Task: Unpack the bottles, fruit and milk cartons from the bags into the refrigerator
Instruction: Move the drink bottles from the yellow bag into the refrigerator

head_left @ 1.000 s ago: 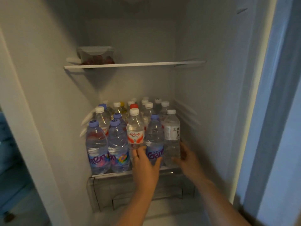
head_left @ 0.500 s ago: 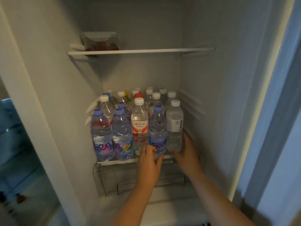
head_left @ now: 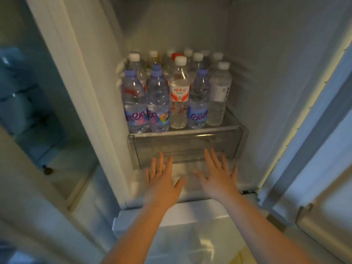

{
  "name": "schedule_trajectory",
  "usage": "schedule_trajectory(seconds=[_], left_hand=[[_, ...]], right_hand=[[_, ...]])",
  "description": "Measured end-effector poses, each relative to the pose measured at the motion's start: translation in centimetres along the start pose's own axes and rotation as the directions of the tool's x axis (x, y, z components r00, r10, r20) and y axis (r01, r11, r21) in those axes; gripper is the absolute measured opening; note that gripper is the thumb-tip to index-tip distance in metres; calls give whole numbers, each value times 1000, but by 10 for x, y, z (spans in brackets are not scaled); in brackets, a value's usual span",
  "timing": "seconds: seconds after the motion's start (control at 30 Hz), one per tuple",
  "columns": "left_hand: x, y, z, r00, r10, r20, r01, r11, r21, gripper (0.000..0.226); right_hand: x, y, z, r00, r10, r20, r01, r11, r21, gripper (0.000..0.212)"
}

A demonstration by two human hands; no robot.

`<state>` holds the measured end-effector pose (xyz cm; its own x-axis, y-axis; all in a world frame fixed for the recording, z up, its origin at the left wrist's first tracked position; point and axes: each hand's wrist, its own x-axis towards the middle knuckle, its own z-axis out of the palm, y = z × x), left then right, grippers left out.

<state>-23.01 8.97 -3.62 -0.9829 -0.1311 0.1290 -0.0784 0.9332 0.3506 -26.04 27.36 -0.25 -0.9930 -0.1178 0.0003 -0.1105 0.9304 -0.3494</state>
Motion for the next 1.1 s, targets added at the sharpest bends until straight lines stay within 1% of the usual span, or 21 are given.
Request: schedule_trajectory(seconds=[0.07,0.17,0.3,0.37,0.43,0.53,0.73,0.83,1.1], left_hand=[[-20,-11,-4,997,-19,73,16,999,37,80],[-54,-28,-9,994,-5,110,0,999,44,83],[-97,-44,-12,995,8,101,-16,997,74,94],[-117,-50,-11,997,7,83,-12,999,53,93],[-138,-53,-9,998,-12,65,10,1000,27,92],[-173,-49,-5,997,-54,60,53,998,17,97],[-246,-12,3,976,-201,82,201,980,16,96],[-284,17,8,962,-270,52,269,963,9,92],[-406,82,24,893,-448,43,448,894,19,92]], right_hand=[[-22,-4,0,1000,-20,-5,19,999,-30,76],[-55,-5,3,998,-60,20,61,995,-75,72],[-96,-3,14,992,-93,84,102,989,-106,70],[-113,1,19,988,-112,108,123,987,-103,69],[-129,6,26,984,-124,131,136,987,-89,70],[-153,16,35,972,-146,184,164,983,-86,73],[-204,44,42,940,-229,255,253,965,-65,76],[-230,65,37,913,-288,290,314,948,-46,77],[-303,113,26,832,-406,377,414,908,65,76]])
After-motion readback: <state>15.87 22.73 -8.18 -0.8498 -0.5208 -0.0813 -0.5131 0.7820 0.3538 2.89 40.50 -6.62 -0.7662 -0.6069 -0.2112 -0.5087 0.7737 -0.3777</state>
